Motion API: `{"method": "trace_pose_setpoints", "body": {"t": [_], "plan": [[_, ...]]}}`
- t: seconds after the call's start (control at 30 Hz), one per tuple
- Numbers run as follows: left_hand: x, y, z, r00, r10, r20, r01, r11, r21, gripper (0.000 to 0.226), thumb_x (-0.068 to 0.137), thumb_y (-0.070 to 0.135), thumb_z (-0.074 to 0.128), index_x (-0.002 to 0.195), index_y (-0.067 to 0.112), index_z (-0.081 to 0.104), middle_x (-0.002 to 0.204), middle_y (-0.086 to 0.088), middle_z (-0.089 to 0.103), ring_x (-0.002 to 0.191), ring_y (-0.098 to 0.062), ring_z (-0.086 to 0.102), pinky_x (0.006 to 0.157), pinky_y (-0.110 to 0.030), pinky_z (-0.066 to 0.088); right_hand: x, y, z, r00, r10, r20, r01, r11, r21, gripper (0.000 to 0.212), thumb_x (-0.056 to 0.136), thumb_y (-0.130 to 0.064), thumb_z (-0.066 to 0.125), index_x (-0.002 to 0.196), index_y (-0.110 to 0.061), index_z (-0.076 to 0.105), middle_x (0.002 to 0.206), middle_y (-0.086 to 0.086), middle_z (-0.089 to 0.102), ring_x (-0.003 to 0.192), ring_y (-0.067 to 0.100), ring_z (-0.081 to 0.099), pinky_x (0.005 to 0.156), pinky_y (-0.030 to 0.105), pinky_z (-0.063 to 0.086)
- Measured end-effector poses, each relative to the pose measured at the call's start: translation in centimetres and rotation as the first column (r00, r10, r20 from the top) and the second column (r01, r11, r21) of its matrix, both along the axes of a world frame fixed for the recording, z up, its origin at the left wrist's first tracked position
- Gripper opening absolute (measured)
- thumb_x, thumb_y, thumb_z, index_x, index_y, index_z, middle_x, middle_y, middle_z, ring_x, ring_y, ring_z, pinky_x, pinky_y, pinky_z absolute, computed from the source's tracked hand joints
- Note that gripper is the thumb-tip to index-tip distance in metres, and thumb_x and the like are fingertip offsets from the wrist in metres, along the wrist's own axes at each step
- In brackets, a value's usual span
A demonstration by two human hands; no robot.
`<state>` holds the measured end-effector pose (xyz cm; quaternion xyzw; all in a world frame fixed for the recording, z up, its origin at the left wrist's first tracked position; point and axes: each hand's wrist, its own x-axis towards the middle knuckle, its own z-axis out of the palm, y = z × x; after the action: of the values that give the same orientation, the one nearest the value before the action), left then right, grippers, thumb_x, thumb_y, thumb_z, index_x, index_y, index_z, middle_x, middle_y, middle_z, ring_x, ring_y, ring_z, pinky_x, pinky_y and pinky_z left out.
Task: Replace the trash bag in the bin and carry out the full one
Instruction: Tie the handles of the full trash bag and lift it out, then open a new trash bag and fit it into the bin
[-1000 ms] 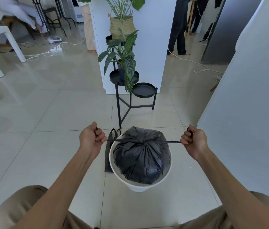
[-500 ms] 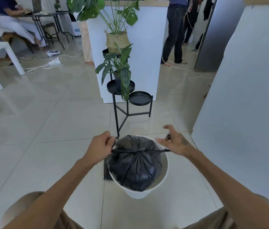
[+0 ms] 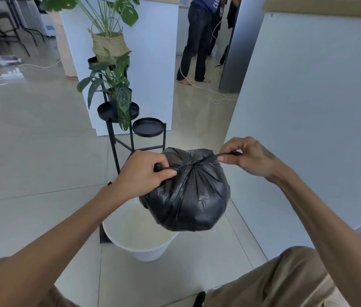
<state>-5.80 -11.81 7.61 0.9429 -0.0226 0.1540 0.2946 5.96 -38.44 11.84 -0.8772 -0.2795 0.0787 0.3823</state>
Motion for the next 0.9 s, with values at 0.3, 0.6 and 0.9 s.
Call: {"method": "trace_pose_setpoints", "body": {"t": [0.3, 0.6, 0.9], "plan": [[5.1, -13.0, -8.2, 0.977, -0.021, -0.211, 0.02, 1.0, -0.006, 0.023, 0.089, 0.041, 0.07, 0.089, 0.018, 0.074, 0.088, -0.002, 0.072, 0.084, -0.024, 0.065, 0.075, -0.039, 0.054, 1.8, -9.3, -6.6, 0.92, -0.373, -0.117, 0.336, 0.908, -0.252, 0.015, 0.091, -0.023, 0.07, 0.088, -0.009, 0.076, 0.082, 0.0, 0.069, 0.074, 0.013, 0.059, 0.06, 0.023, 0.042], [7.1, -16.7, -18.5, 0.768, -0.162, -0.619, 0.169, 0.984, -0.048, 0.047, 0.09, 0.002, 0.054, 0.136, 0.013, 0.059, 0.141, -0.009, 0.059, 0.129, -0.028, 0.054, 0.108, -0.035, 0.044, 3.8, -12.7, -19.2, 0.846, -0.499, -0.189, 0.26, 0.694, -0.672, 0.02, 0.084, -0.025, 0.07, 0.098, -0.014, 0.078, 0.107, 0.009, 0.073, 0.099, 0.029, 0.066, 0.092, 0.042, 0.057], [6.4, -16.3, -22.4, 0.559, -0.202, -0.804, 0.291, 0.956, -0.037, 0.06, 0.09, 0.012, 0.055, 0.149, 0.013, 0.044, 0.154, -0.011, 0.043, 0.141, -0.032, 0.042, 0.112, -0.038, 0.042, 1.5, -10.6, -25.3, 0.849, -0.479, -0.224, 0.173, 0.652, -0.738, 0.032, 0.092, -0.016, 0.054, 0.122, -0.01, 0.064, 0.131, 0.013, 0.058, 0.116, 0.034, 0.06, 0.098, 0.042, 0.051]]}}
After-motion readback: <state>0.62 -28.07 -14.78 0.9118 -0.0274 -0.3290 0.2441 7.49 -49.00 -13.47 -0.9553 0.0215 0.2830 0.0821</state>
